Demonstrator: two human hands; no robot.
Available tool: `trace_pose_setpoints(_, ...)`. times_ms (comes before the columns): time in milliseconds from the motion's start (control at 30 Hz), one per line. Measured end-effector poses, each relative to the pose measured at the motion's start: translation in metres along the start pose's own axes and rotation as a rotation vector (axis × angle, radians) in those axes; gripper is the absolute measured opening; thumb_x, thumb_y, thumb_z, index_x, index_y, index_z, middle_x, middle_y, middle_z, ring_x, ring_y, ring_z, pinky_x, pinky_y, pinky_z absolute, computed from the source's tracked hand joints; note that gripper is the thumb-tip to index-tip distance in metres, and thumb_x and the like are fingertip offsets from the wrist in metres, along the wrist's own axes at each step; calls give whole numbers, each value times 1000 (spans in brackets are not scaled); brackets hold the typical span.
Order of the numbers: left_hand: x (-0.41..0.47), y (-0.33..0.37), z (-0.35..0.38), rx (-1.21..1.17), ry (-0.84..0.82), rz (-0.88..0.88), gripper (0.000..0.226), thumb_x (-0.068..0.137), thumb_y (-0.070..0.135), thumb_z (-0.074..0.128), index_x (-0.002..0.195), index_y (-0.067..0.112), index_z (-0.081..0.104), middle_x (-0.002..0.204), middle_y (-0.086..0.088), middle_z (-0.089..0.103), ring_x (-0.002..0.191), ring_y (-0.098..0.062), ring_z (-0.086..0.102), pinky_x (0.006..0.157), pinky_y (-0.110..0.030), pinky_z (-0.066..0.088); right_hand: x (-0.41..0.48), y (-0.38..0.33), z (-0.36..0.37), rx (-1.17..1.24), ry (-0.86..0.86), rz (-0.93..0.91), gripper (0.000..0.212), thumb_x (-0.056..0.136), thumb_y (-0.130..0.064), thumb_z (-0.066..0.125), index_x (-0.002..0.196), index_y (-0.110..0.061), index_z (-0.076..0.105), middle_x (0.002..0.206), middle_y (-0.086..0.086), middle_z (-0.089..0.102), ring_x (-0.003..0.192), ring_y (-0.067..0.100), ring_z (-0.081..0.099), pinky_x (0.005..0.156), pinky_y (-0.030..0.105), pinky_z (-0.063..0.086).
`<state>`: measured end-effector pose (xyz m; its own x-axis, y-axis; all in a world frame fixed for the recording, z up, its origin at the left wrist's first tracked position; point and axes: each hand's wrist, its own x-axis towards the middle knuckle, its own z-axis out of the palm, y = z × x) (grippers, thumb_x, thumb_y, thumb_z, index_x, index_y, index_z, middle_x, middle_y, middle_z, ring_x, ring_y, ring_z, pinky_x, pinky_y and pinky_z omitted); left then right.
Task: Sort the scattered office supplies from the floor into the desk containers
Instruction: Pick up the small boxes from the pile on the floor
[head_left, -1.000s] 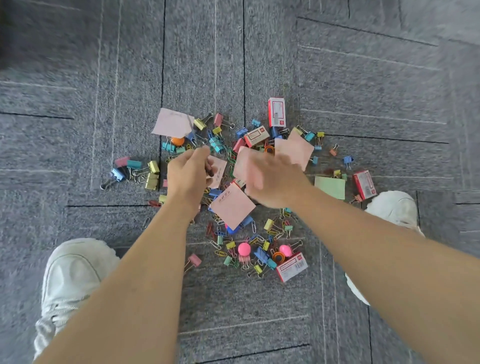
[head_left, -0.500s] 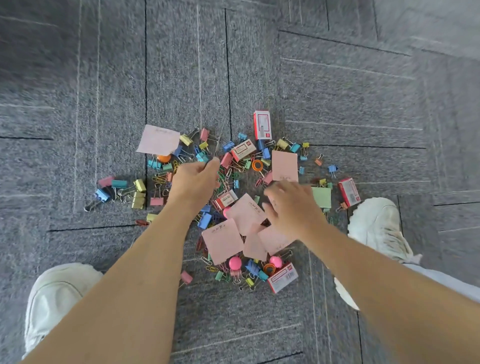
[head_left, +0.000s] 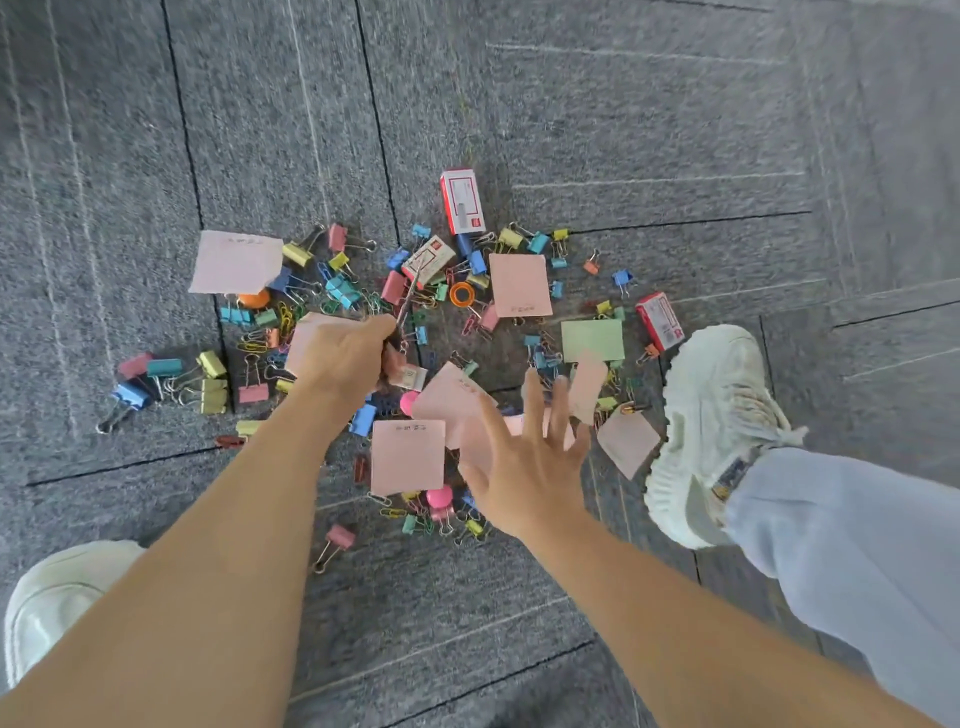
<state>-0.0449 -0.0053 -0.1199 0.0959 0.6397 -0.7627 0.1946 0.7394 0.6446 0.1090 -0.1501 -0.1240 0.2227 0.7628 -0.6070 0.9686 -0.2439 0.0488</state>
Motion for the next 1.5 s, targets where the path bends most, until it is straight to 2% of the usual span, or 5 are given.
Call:
trace_pose_setpoints(333,1,-4,8,44,11,54,54,98,24,54,45,12,55,63,-9,65,68,-21,59,61,-29,45,41,69,-8,172,68,154,43,95,-30,58,135,-18,48,140,11,40,130,34,35,95,46,46)
trace_pose_setpoints(700,13,-8,27,58,-55,-36,62,94,38,57,35,20,61,56,1,67,72,-23,59,89,-43,54,38,71,-17,1486,80,508,20,90,-3,64,107,-13,65,102,8,69,91,21,67,90,46,58)
trace_pose_setpoints(1133,9,-15,32,171,-105,64,63,96,39,55,37,16,59,71,-10,73,78,-26,66,76,-39,52,33,46,-18,852,115,306,35,96,-24,57,131,-20,58,131,2,58,91,6,59,79,16,42)
trace_pose_setpoints(1267,4,-11,50,186,-181,85,58,95,43,55,44,16,66,65,-9,70,73,-26,61,87,-50,54,33,95,-8,468,111,472,43,95,-37,59,135,-25,48,135,14,41,122,32,45,98,38,40)
trace_pose_setpoints(1500,7,-22,51,89,-60,176,55,92,47,51,44,22,64,74,-12,69,74,-23,59,83,-46,52,60,33,-24,356,214,-115,48,92,-46,61,135,-30,51,121,6,50,112,25,51,95,42,45)
